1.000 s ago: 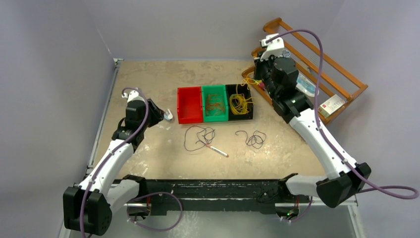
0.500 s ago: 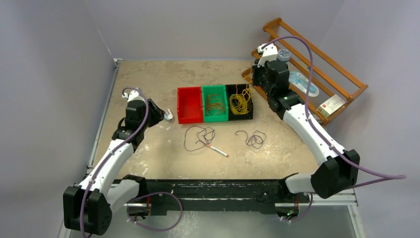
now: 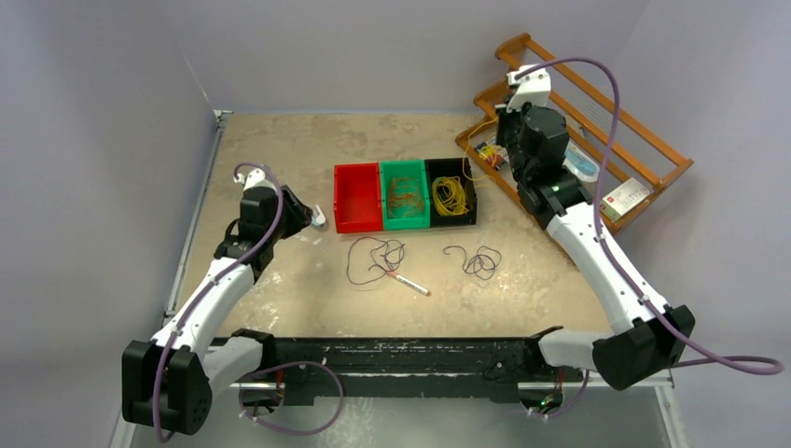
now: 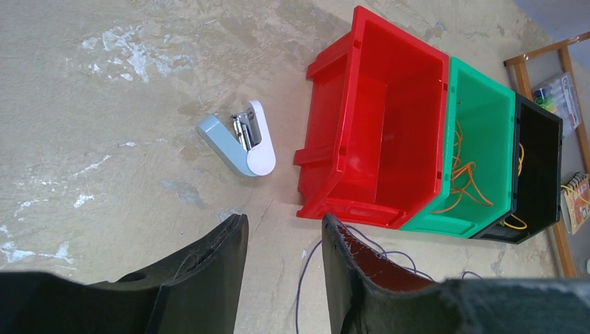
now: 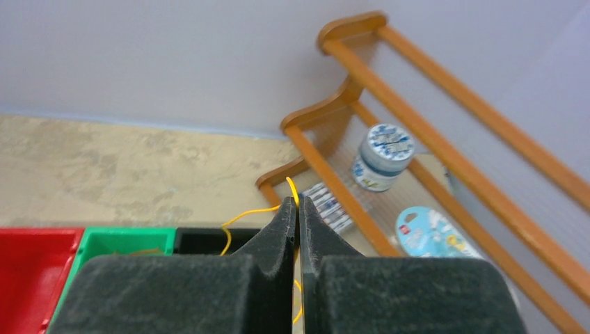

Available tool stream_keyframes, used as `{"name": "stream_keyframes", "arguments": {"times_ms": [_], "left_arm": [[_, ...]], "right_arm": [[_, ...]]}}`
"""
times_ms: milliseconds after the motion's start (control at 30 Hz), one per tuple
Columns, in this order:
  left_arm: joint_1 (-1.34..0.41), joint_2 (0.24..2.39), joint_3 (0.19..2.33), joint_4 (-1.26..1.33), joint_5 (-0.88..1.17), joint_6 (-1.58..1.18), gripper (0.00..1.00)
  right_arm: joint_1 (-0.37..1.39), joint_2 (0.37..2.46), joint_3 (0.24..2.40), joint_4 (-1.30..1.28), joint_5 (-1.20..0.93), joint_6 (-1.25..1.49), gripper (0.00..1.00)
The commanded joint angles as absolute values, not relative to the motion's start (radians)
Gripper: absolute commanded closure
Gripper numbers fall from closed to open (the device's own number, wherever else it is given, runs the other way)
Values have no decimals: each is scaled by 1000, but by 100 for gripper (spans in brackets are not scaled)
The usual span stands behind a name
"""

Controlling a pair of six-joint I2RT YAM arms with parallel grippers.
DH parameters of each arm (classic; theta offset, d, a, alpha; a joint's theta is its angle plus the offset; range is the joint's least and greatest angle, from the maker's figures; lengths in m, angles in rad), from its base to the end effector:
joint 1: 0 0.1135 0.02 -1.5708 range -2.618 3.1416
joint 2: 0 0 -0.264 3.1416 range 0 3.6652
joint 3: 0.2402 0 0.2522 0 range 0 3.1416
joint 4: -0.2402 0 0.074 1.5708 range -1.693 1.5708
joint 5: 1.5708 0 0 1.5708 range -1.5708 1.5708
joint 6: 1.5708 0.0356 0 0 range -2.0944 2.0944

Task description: Untangle the cables

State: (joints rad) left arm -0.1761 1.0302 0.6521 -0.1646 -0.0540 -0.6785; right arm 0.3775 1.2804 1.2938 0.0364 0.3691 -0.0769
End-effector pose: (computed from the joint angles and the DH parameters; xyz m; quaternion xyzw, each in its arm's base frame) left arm 0.2246 -0.0380 0.2486 -0.2292 0.8398 -0.1823 0.4571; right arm 0.2795 0.0970 0.4351 -0.0231 0.6901 -0.0184 0.7231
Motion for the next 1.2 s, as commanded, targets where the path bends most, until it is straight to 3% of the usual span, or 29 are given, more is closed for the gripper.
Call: {"name": "stream_keyframes", "arguments": {"times_ms": [0,633,1167], "left_arm": [[-169,1038,680,-103,-34,-690,58],[-169,1051,682,-94,-19,-695,58],[-169,1120,752,-95,26,-681,58]], "right_arm": [[374,1241,1374,84,500,-171,100],[374,1208,1408,112,594,-225,100],[370,1181,1172,-7,736,-108,100]]}}
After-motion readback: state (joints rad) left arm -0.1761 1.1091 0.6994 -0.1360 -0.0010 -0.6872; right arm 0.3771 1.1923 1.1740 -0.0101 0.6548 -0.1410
